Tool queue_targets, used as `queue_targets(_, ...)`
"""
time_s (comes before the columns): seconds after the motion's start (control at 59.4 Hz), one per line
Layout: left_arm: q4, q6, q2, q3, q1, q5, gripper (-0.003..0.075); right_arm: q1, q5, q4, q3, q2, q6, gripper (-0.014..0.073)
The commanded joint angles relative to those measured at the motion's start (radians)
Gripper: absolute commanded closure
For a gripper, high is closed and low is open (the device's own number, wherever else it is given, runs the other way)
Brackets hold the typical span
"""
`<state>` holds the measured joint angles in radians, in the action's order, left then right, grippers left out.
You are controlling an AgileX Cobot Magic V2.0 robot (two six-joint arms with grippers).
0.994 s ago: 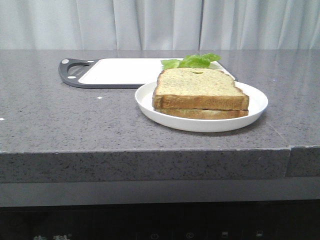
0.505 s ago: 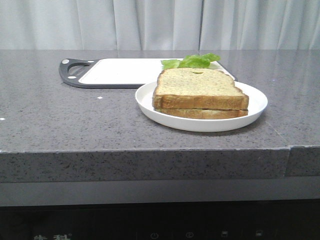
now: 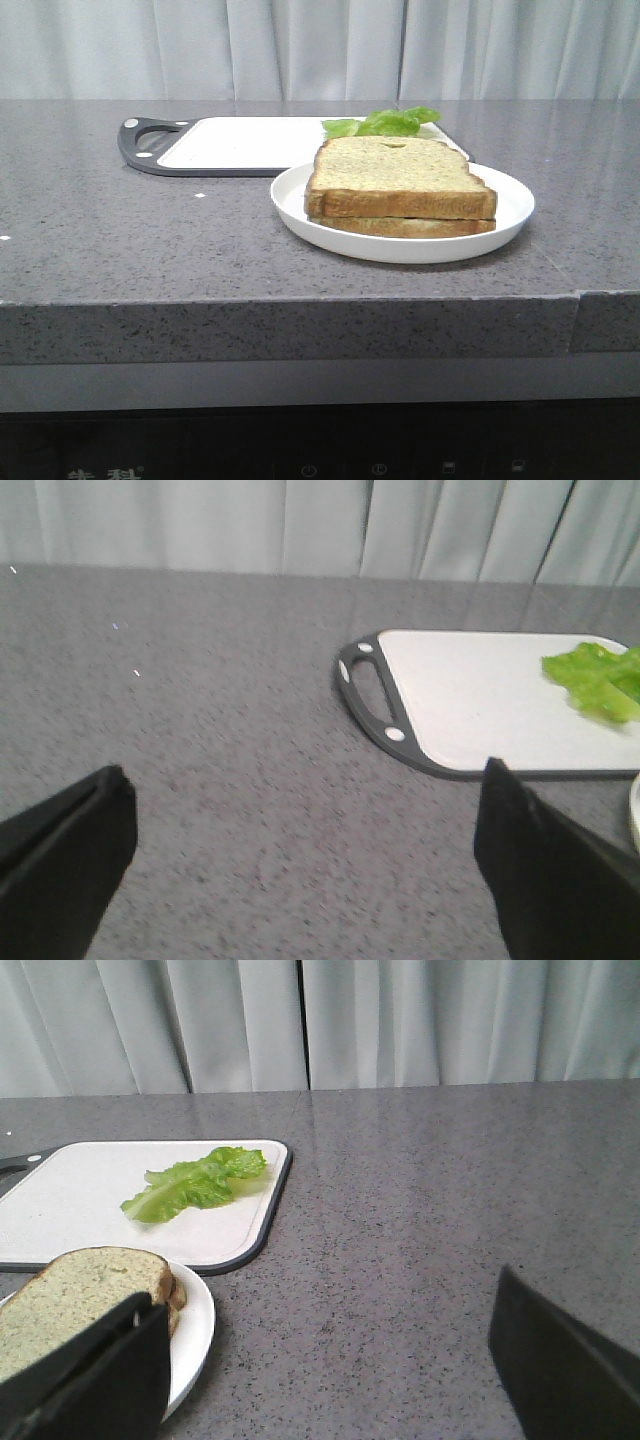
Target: Left arm grabs bread, right arm adds lettuce
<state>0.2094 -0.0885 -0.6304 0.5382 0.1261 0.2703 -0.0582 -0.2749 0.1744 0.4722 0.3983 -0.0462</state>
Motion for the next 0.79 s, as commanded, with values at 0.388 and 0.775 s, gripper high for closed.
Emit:
queue_targets(0.388,0.200,0.009,-0.592,0.481,0.369,0.191,0.0048,0.008,0.077,-0.008,0.034,0.012,-0.005,-0.0068)
queue_targets(0.775,0.219,0.009,-0.959,0.779,0.568,0.239,0.0048,0.008,0.077,-0.008,0.034,0.012,-0.005,-0.0068)
